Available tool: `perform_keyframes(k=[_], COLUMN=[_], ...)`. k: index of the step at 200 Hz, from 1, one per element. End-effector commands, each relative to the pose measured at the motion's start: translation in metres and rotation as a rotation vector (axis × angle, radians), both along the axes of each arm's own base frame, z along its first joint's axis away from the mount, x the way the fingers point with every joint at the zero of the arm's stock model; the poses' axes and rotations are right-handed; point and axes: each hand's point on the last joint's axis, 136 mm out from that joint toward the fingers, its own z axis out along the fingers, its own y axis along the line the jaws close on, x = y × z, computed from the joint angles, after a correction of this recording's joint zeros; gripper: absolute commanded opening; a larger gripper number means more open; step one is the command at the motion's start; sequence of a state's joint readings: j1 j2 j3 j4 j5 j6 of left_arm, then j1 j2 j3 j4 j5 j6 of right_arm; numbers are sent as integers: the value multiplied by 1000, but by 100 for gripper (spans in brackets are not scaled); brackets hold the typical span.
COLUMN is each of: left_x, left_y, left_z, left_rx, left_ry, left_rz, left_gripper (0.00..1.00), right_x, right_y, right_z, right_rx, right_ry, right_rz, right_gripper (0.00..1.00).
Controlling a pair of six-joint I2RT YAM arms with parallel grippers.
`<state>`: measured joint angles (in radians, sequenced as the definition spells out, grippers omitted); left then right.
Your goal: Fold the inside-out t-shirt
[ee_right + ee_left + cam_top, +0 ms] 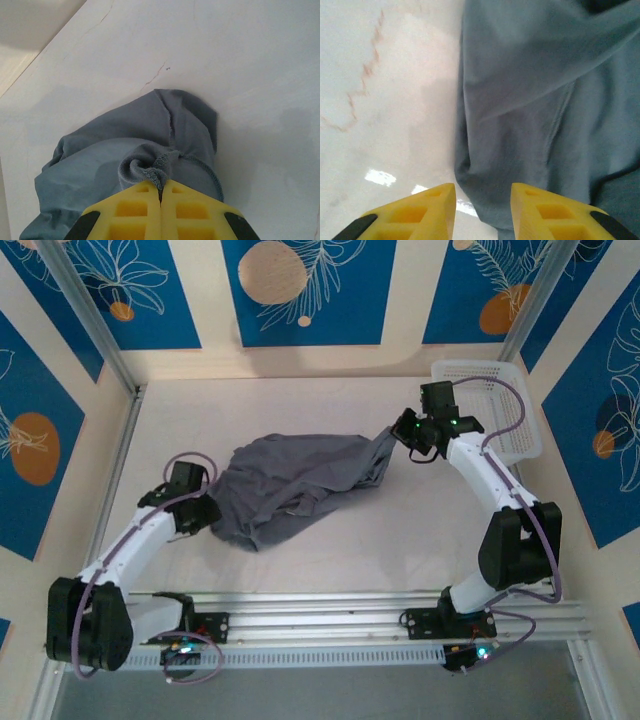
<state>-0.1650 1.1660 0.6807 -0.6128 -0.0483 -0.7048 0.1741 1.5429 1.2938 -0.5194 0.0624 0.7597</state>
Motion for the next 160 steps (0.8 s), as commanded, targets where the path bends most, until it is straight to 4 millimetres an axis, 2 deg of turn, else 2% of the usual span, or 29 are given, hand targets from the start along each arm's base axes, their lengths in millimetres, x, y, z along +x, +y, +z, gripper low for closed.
perform_keyframes(k=[1, 14, 30, 52, 68, 81, 92, 104, 114, 135, 150, 160], left_x=[3, 4, 6, 12, 10, 9, 11, 23, 37, 61, 67, 68], left_y=[-13, -10, -7, -19, -33, -41, -44, -43, -36, -11, 10, 22], left_z=[-19, -27, -38, -49, -57, -59, -50, -20, 21, 133, 208, 255], left_rx=[-109, -87, -60, -125, -202, -251, -274, -291, -281, -192, -107, -61], left_ry=[46, 71, 91, 108, 132, 131, 112, 44, -52, -293, -430, -520], left_rz=[56, 67, 76, 59, 47, 31, 16, 6, -4, -13, -8, 1], left_gripper=[37, 42, 44, 41, 29, 0, 0, 0, 0, 0, 0, 0], right_x=[1, -1, -5, -9, -11, -13, -14, -15, -15, -22, -33, -41], right_y=[14, 15, 15, 13, 6, -2, -9, -17, -21, -38, -61, -75], right_z=[7, 8, 10, 15, 23, 30, 39, 56, 75, 137, 190, 218], right_rx=[28, 29, 31, 31, 16, 5, -2, -10, -17, -45, -33, -21], right_ry=[-15, -17, -20, -26, -38, -42, -52, -74, -106, -239, -379, -455], right_rz=[60, 62, 61, 54, 16, -35, -70, -108, -116, -149, -226, -272], right_gripper=[0, 0, 0, 0, 0, 0, 0, 0, 0, 0, 0, 0])
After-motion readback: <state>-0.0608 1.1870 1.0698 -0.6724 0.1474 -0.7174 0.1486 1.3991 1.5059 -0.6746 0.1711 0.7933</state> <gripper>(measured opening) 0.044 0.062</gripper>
